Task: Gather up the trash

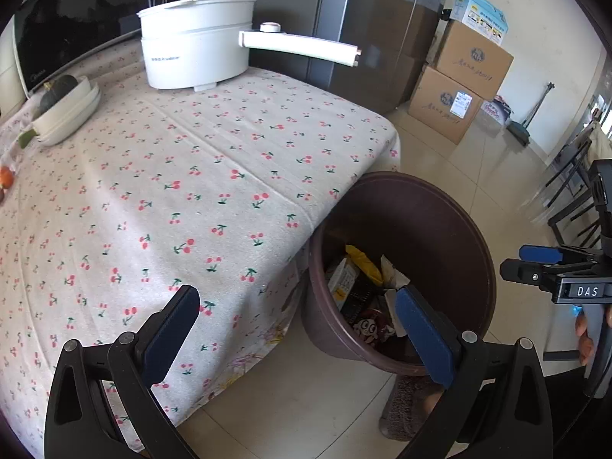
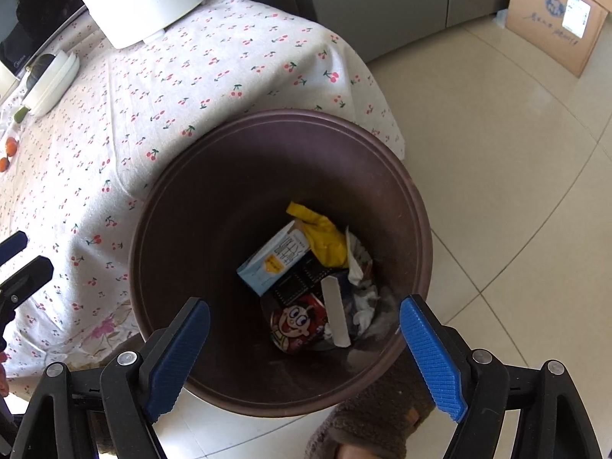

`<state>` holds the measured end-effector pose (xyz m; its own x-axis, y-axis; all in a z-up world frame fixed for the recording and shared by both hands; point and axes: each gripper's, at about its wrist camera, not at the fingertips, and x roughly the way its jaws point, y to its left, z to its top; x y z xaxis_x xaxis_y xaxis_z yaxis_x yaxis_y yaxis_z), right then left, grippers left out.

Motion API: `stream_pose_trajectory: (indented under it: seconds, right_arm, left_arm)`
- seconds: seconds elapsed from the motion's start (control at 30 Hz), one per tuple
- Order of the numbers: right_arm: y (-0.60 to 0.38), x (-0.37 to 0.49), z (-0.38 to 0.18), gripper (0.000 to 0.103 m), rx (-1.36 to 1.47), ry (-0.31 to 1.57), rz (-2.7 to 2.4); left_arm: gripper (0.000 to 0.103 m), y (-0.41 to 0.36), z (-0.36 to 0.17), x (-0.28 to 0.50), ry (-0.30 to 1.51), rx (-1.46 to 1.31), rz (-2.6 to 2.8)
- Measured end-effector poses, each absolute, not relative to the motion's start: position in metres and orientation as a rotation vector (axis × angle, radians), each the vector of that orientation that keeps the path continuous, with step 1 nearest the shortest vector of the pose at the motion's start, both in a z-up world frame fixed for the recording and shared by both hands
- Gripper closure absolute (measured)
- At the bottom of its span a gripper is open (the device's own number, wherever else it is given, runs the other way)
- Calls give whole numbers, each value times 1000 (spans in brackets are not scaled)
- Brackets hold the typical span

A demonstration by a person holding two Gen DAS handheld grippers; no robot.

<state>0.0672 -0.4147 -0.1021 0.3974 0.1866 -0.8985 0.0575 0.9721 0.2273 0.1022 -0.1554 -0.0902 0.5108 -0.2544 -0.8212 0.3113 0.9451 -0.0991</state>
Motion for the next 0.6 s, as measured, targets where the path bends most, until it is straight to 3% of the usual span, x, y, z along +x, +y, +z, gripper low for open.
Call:
stream_pose_trajectory:
  seconds: [0.13,0.3,0.6]
  right_arm:
    - [-404,61,-91,16,174,1120,80]
    - [-385,48,-68,6,86,1029,76]
    - [-330,8,-27,4,-74,847,94]
  left_arm:
    - [0,-143,-80,90,953,66,-269]
    - [0,-125,-65,69,943,61,-220]
    - [0,-86,-26,11,843,84,-107]
